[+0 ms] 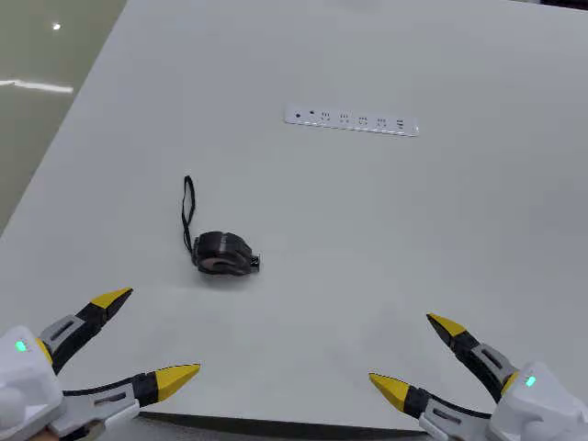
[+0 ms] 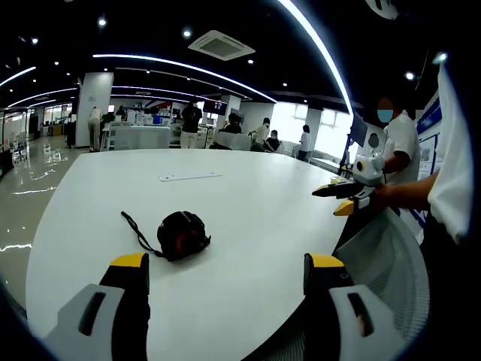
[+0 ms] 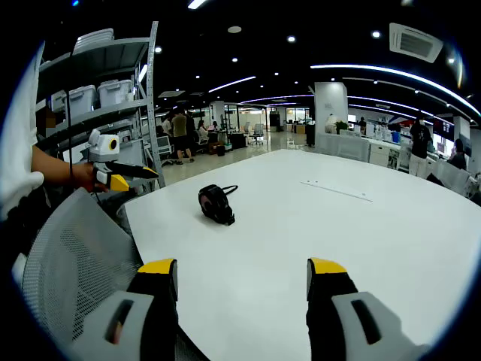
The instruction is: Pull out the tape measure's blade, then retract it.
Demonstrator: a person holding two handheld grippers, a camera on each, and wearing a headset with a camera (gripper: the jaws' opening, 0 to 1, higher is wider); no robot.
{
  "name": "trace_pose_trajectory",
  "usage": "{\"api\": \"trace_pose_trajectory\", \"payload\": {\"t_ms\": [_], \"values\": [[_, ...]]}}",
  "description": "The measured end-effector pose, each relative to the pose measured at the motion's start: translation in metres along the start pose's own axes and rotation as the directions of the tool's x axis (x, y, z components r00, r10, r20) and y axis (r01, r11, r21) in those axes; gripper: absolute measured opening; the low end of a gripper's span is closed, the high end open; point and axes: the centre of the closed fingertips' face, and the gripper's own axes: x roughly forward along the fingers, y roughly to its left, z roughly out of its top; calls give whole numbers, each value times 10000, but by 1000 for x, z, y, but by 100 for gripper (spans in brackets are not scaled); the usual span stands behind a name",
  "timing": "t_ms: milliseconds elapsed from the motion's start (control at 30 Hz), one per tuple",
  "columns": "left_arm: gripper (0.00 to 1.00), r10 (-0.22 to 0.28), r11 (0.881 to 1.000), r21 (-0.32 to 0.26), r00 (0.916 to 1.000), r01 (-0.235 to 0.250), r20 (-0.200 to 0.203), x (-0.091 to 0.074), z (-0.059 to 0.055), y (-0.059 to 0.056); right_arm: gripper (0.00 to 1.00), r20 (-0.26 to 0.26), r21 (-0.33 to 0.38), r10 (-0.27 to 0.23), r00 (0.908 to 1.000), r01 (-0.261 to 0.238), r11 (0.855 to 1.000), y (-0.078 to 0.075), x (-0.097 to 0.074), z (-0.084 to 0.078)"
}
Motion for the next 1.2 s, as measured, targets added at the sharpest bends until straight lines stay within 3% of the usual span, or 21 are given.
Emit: {"api": "trace_pose_trajectory", "payload": {"t_ms": [600,1200], "values": [[83,-11,9999,-127,10000,9,-84,-1,3,-4,71,10,-47,30,10000,-30,10000,2,1,-1],[82,-133,9998,-134,9998,131,-173,-1,-1,-6,71,-72,-46,137,9999,-137,9999,4,3,-3]]}}
